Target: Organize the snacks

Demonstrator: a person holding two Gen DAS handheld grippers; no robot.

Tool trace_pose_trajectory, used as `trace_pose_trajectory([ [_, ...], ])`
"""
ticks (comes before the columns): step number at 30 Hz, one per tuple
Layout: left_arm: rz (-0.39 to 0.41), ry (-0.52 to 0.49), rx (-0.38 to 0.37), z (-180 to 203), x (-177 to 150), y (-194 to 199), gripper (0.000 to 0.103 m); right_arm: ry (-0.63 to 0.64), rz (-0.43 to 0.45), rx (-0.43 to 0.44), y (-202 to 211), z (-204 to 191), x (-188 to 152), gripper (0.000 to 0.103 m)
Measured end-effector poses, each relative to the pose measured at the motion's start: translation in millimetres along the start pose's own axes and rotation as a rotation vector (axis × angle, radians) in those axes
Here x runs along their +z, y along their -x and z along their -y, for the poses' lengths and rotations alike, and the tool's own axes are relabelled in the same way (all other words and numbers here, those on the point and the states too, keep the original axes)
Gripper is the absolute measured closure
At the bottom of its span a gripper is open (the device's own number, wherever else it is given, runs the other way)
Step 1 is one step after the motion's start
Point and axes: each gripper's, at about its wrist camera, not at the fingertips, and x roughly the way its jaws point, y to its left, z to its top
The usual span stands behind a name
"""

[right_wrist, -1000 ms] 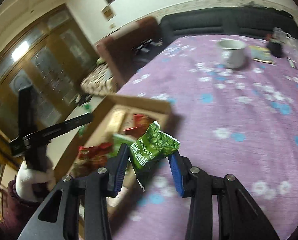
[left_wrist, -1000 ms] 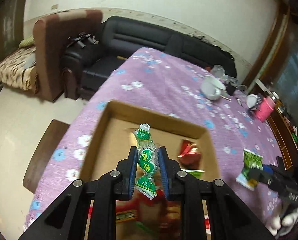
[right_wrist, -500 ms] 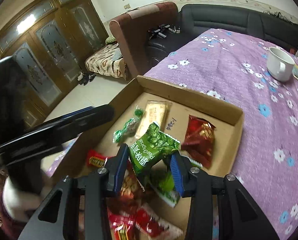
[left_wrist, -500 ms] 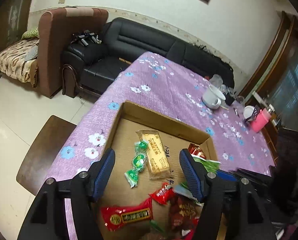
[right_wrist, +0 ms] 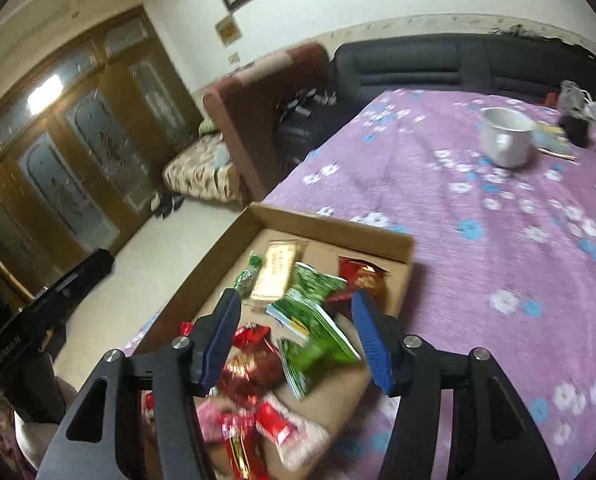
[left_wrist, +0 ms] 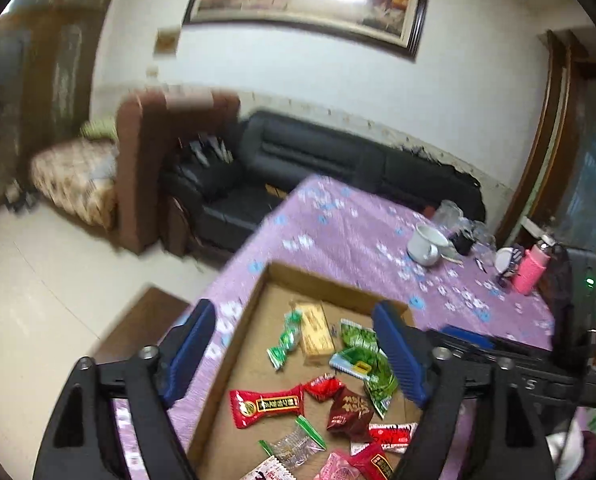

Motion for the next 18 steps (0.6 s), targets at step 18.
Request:
trace_pose_trajectory([
  [18, -0.024, -0.089, 0.279, 77, -46, 54, 0.0, 0.078, 0.292, -0.151, 185, -6, -66, 0.043],
])
